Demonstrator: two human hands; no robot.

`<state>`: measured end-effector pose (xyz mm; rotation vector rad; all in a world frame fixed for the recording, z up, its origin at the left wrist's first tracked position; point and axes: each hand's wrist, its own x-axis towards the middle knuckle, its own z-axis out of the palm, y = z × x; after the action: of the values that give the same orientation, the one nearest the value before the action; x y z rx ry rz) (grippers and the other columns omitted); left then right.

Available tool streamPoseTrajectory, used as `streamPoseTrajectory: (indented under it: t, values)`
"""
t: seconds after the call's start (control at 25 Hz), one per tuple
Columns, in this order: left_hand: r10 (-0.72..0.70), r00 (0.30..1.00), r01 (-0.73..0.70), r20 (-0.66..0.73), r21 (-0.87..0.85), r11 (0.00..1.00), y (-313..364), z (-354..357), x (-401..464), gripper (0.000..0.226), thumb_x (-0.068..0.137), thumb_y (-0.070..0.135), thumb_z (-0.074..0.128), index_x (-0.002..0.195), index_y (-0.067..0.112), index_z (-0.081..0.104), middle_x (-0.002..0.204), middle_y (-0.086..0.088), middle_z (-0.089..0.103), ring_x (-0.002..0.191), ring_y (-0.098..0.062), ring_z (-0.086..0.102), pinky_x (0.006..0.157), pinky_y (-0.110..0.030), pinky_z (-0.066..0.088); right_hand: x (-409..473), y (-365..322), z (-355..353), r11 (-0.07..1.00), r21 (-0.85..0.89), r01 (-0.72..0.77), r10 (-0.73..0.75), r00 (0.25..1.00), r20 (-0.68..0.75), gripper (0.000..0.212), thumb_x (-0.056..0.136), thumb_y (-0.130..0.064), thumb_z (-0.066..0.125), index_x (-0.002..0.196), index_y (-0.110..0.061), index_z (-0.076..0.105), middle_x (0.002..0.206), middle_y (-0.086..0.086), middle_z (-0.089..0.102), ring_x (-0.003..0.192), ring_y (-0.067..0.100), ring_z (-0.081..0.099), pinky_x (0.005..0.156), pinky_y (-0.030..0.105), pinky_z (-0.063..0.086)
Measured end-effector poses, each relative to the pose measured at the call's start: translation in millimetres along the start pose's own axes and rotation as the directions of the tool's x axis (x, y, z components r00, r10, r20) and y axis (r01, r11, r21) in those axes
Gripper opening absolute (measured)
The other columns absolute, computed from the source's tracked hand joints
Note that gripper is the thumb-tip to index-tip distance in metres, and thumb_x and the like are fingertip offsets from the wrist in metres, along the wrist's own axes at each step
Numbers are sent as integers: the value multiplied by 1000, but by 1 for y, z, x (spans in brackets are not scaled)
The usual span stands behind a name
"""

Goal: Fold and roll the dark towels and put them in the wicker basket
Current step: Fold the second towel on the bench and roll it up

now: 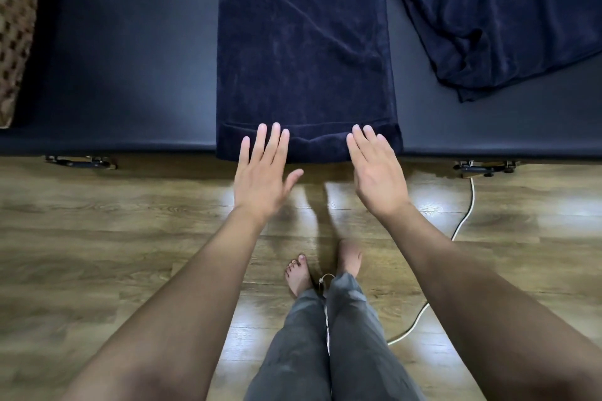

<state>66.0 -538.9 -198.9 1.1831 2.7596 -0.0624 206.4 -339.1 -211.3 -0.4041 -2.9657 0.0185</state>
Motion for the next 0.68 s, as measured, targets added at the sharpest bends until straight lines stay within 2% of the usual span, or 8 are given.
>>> streamPoseTrajectory:
  t: [0.08, 0.16, 0.24, 0.32, 0.44, 0.6, 0.68]
  values:
    - [36, 999, -36, -2, 5, 999, -6, 7, -2, 79, 100, 59, 39, 162, 17, 13, 170, -2, 10, 157, -25, 1, 126, -48, 2, -2, 6, 0, 999, 47, 10, -12, 999, 47, 57, 95, -13, 62, 147, 4, 44, 153, 22, 44, 144, 41, 39, 119, 50, 28]
    - [78, 997, -77, -16, 35, 996, -19, 8, 1, 77, 99, 55, 43, 162, 19, 15, 170, 1, 12, 157, -24, 4, 126, -48, 3, -1, 13, -4, 998, 50, 27, -32, 994, 101, 65, 95, -26, 64, 150, 1, 42, 157, 21, 40, 146, 39, 36, 119, 51, 31]
    - [109, 992, -108, -68, 26, 994, -28, 6, 8, 71, 99, 45, 54, 159, 21, 24, 167, 3, 24, 156, -25, 13, 126, -47, 7, 1, 20, -5, 998, 43, 51, -55, 994, 96, 68, 93, -25, 68, 150, 0, 41, 157, 19, 40, 146, 37, 37, 119, 51, 33]
    - [102, 983, -112, -153, -63, 992, -35, 4, 16, 62, 95, 28, 65, 152, 21, 41, 159, 5, 41, 151, -25, 28, 125, -46, 15, 2, 24, 0, 997, 35, 67, -69, 996, 51, 65, 94, -24, 68, 149, -1, 43, 156, 18, 42, 145, 37, 39, 118, 50, 34]
    - [70, 975, -107, -210, -169, 980, -41, 4, 21, 50, 91, 13, 69, 138, 16, 53, 150, 4, 52, 146, -23, 39, 123, -42, 21, 2, 27, 8, 997, 44, 70, -68, 997, -39, 56, 98, -24, 61, 146, -1, 47, 153, 18, 47, 141, 37, 44, 116, 49, 36]
    - [49, 940, -127, -337, -211, 969, -52, 14, 11, 32, 91, 9, 65, 123, 7, 65, 139, -12, 59, 138, -34, 46, 119, -49, 29, 4, 28, 9, 996, 80, 27, -24, 999, -43, 49, 98, -22, 51, 143, -3, 51, 149, 17, 52, 139, 37, 46, 115, 48, 35]
    - [30, 931, -127, -363, -247, 961, -53, 14, 9, 29, 94, 12, 61, 122, 7, 65, 128, -13, 62, 130, -35, 50, 116, -50, 33, 4, 30, 9, 993, 112, 32, -26, 998, -58, 46, 97, -20, 53, 140, -3, 55, 145, 16, 56, 136, 37, 50, 113, 48, 39]
